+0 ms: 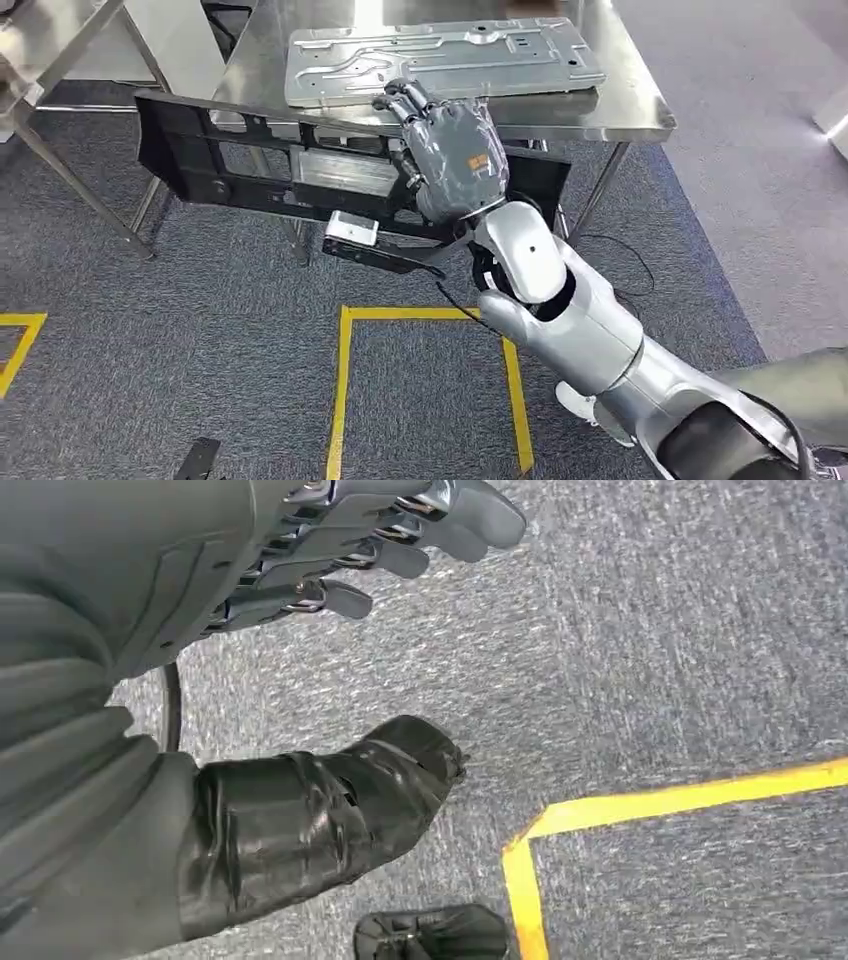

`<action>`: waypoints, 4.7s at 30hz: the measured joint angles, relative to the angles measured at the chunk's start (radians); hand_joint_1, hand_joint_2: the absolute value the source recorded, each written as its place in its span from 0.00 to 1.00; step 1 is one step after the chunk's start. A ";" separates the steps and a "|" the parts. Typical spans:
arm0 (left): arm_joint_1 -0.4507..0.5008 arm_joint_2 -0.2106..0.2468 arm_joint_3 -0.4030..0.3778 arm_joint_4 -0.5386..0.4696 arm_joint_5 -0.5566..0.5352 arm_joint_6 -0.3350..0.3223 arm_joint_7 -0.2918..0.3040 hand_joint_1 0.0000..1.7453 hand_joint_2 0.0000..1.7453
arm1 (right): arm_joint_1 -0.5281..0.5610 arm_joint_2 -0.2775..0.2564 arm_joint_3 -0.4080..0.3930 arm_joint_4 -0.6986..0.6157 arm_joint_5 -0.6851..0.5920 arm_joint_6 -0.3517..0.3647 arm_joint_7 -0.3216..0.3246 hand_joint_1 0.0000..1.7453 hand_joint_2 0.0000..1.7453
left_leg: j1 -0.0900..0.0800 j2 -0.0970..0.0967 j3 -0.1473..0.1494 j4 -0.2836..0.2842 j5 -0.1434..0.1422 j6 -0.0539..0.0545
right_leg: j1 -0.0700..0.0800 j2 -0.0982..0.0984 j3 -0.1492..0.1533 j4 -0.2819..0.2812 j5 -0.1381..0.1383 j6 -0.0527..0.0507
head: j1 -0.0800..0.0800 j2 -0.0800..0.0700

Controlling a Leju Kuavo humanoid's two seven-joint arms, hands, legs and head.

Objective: Take the parts from the cabinet and place them on the table.

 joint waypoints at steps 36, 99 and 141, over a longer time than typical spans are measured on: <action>0.031 -0.008 -0.012 0.000 0.039 0.006 -0.026 0.00 1.00 | -0.035 -0.331 -0.091 -0.247 -0.198 0.269 0.187 1.00 1.00 | -0.002 -0.006 0.011 0.003 -0.015 -0.018 | 0.009 0.006 0.089 -0.188 0.060 -0.011 | 0.000 0.000; 0.032 -0.009 -0.029 0.001 0.042 -0.018 0.001 0.00 1.00 | 0.068 -0.632 -0.242 -0.456 -0.066 0.389 0.175 1.00 1.00 | -0.001 0.001 0.038 0.012 -0.058 -0.030 | -0.016 0.011 0.055 -0.162 0.062 0.004 | 0.013 0.000; 0.034 -0.003 -0.041 0.001 0.078 -0.023 -0.005 0.00 1.00 | 0.076 -0.678 -0.284 -0.488 -0.051 0.437 0.192 1.00 1.00 | -0.015 0.007 -0.033 0.045 0.024 -0.006 | -0.010 0.011 0.153 -0.178 -0.003 -0.016 | 0.010 0.000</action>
